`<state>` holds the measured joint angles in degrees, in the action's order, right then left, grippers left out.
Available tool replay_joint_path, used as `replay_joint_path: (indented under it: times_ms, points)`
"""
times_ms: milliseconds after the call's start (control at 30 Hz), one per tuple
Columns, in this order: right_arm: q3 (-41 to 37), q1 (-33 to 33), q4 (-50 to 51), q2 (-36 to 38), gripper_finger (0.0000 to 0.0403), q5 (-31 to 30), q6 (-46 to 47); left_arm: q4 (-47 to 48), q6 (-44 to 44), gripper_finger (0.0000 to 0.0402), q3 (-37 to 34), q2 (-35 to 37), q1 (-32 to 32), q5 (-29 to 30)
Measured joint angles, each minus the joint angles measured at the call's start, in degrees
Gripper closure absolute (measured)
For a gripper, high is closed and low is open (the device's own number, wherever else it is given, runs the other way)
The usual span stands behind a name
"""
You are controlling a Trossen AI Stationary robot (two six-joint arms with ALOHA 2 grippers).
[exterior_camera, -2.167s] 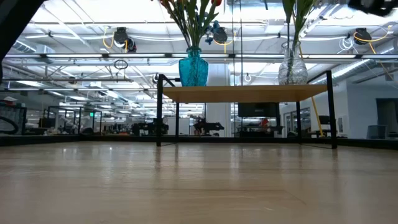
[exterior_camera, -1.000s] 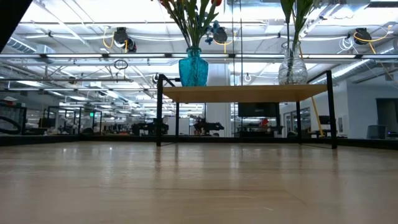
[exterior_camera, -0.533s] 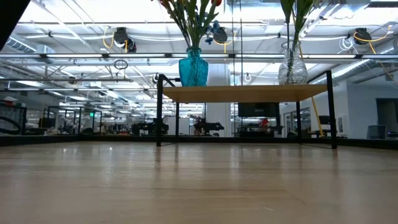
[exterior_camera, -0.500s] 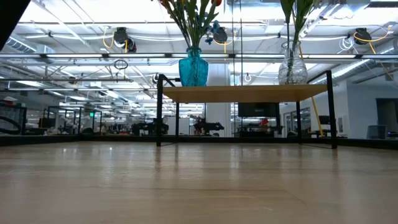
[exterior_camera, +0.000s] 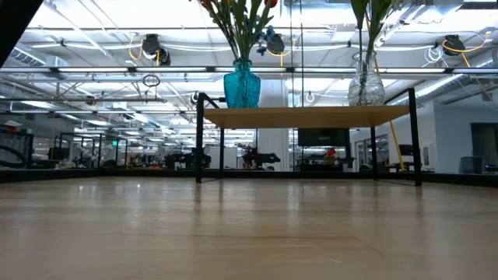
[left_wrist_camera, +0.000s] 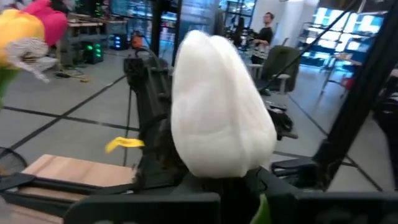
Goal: Pick and place flowers into a vace then onto a shelf
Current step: Put the white tulip into the transparent vase
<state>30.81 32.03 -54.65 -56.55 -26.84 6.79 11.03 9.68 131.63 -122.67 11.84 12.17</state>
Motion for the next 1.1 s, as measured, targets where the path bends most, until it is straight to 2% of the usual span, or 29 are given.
replay_joint_path:
  times_ms: [300, 400, 500, 567, 700, 800, 1000, 1100]
  points:
    - [0.0, -1.7, 0.0, 0.0, 0.0303, 0.1, 0.1, 0.0, -0.7, 0.04, 0.0, 0.0, -0.4, -1.2]
    - [0.0, -1.7, 0.0, 0.0, 0.0332, 0.2, -1.8, 0.8, -0.6, 0.0395, 0.0, 0.0, -0.7, -1.2]
    - [0.0, -1.7, 0.4, 0.0, 0.038, 2.3, -3.6, 2.9, -0.1, 0.0387, 0.0, 0.0, -1.3, -0.3]
    - [-0.1, -1.7, 1.1, 0.0, 0.0394, 2.2, -4.5, 4.0, 1.2, 0.0378, 0.0, 0.0, -1.6, -0.5]
    - [-0.1, -1.5, 1.8, 0.0, 0.0396, -1.6, -4.7, 4.4, 2.3, 0.0353, 0.0, 0.2, -1.7, -0.5]
    - [-0.1, -1.5, 2.1, 0.1, 0.0399, -4.8, -4.7, 6.0, 2.3, 0.0325, 0.0, 0.6, -1.7, -2.7]
    - [-0.2, -0.9, 3.1, 2.8, 0.04, -6.2, -4.7, 18.0, 4.7, 0.0264, 0.0, 3.2, -1.4, -3.5]
    - [-0.2, 0.1, 4.8, 5.0, 0.04, -6.2, -5.4, 21.8, 5.8, 0.0248, 0.0, 4.8, -1.0, -3.2]
